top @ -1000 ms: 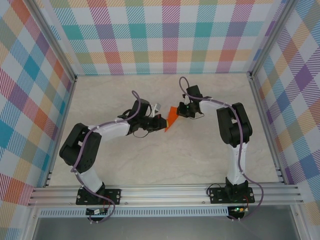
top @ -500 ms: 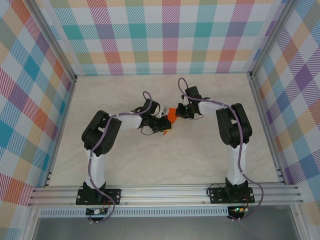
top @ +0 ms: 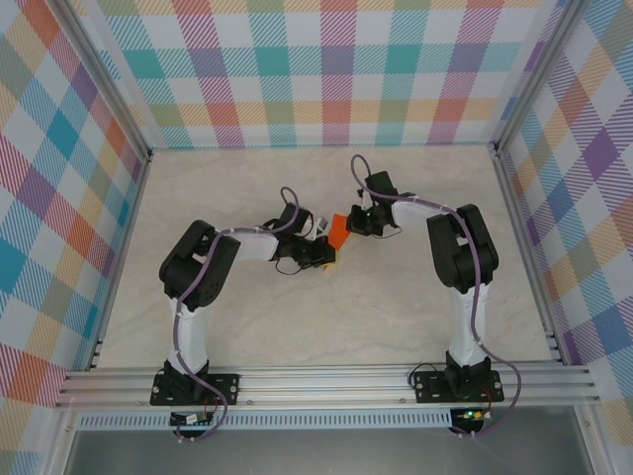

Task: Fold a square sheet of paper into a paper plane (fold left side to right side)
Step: Fold the wing for the fifth time at the center of the table.

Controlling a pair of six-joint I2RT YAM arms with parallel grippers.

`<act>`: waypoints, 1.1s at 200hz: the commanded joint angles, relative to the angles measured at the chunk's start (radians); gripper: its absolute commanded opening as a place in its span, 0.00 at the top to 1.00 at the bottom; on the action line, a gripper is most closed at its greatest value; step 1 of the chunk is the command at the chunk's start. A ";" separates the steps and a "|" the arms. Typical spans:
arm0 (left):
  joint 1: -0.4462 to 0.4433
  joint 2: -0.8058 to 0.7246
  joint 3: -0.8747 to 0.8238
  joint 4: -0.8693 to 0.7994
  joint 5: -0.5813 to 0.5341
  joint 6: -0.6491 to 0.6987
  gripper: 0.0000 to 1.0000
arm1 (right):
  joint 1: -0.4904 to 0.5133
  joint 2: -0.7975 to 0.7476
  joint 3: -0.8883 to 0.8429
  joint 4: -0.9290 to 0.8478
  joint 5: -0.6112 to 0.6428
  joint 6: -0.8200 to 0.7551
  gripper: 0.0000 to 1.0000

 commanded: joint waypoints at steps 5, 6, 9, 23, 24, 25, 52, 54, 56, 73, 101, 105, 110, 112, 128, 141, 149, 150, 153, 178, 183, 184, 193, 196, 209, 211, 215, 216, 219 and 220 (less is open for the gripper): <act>0.004 -0.036 -0.087 -0.070 -0.021 0.013 1.00 | 0.008 0.030 -0.004 -0.107 0.030 -0.014 0.94; 0.003 -0.038 -0.088 -0.069 -0.021 0.013 1.00 | 0.008 0.030 -0.004 -0.107 0.030 -0.015 0.94; 0.004 -0.041 -0.097 -0.067 -0.021 0.013 1.00 | 0.008 0.030 -0.003 -0.108 0.030 -0.015 0.94; 0.004 -0.066 -0.139 -0.052 -0.021 0.008 1.00 | 0.008 0.033 -0.001 -0.109 0.029 -0.015 0.94; 0.004 -0.067 -0.142 -0.051 -0.021 0.008 1.00 | 0.008 0.033 -0.001 -0.109 0.029 -0.016 0.94; 0.004 -0.068 -0.146 -0.050 -0.020 0.008 1.00 | 0.008 0.032 -0.001 -0.109 0.029 -0.016 0.94; 0.003 -0.121 -0.230 -0.009 -0.008 -0.013 1.00 | 0.008 0.033 0.000 -0.107 0.021 -0.016 0.94; 0.003 -0.125 -0.233 -0.007 -0.007 -0.014 1.00 | 0.008 0.033 0.000 -0.107 0.020 -0.015 0.94; 0.004 -0.129 -0.239 -0.006 -0.006 -0.017 1.00 | 0.008 0.033 -0.001 -0.106 0.020 -0.016 0.94; 0.004 -0.167 -0.272 -0.001 -0.003 -0.023 1.00 | 0.007 0.033 -0.001 -0.104 0.016 -0.017 0.94; 0.007 -0.245 -0.276 -0.024 0.001 -0.018 1.00 | 0.009 0.033 -0.002 -0.100 0.003 -0.016 0.94; 0.009 -0.254 -0.270 -0.029 0.004 -0.017 1.00 | 0.009 0.033 -0.002 -0.100 0.001 -0.016 0.94; 0.010 -0.262 -0.259 -0.038 0.004 -0.016 1.00 | 0.010 0.033 -0.002 -0.101 -0.001 -0.016 0.94; 0.010 -0.265 -0.255 -0.042 0.005 -0.015 1.00 | 0.011 0.032 -0.003 -0.100 -0.002 -0.016 0.94; 0.013 -0.268 -0.198 -0.073 0.012 -0.003 1.00 | 0.013 0.032 -0.001 -0.100 -0.003 -0.016 0.94; 0.015 -0.247 -0.137 -0.096 0.024 0.007 1.00 | 0.014 0.031 -0.001 -0.100 -0.003 -0.016 0.94; 0.015 -0.220 -0.096 -0.107 0.031 0.011 1.00 | 0.014 0.030 0.000 -0.101 -0.003 -0.015 0.93; 0.015 -0.216 -0.092 -0.107 0.032 0.011 1.00 | 0.015 0.031 0.000 -0.102 -0.003 -0.014 0.93; 0.015 -0.207 -0.077 -0.109 0.034 0.012 1.00 | 0.015 0.030 0.000 -0.101 -0.003 -0.014 0.93; 0.015 -0.128 0.011 -0.119 0.014 0.018 1.00 | 0.017 0.030 0.000 -0.101 -0.004 -0.013 0.93; 0.015 -0.115 0.024 -0.129 0.001 0.024 1.00 | 0.017 0.030 0.000 -0.103 -0.004 -0.013 0.93; 0.015 -0.111 0.028 -0.131 -0.002 0.025 1.00 | 0.017 0.029 0.000 -0.103 -0.005 -0.014 0.93; 0.016 -0.081 0.052 -0.144 -0.015 0.032 1.00 | 0.018 0.030 0.001 -0.102 -0.006 -0.013 0.93; 0.016 -0.072 0.057 -0.147 -0.016 0.033 1.00 | 0.018 0.030 0.002 -0.102 -0.007 -0.014 0.93; 0.017 -0.039 0.070 -0.147 -0.022 0.033 1.00 | 0.019 0.029 0.004 -0.104 -0.010 -0.016 0.93; 0.017 -0.035 0.071 -0.147 -0.024 0.033 1.00 | 0.019 0.029 0.003 -0.105 -0.010 -0.016 0.93; 0.017 -0.027 0.072 -0.147 -0.028 0.033 1.00 | 0.021 0.029 0.006 -0.105 -0.012 -0.015 0.93; 0.017 -0.026 0.074 -0.147 -0.028 0.033 1.00 | 0.022 0.028 0.005 -0.105 -0.012 -0.015 0.93; 0.016 -0.022 0.074 -0.149 -0.032 0.033 1.00 | 0.020 0.028 0.005 -0.104 -0.015 -0.015 0.93; 0.016 -0.020 0.074 -0.149 -0.034 0.034 1.00 | 0.020 0.028 0.005 -0.104 -0.016 -0.015 0.93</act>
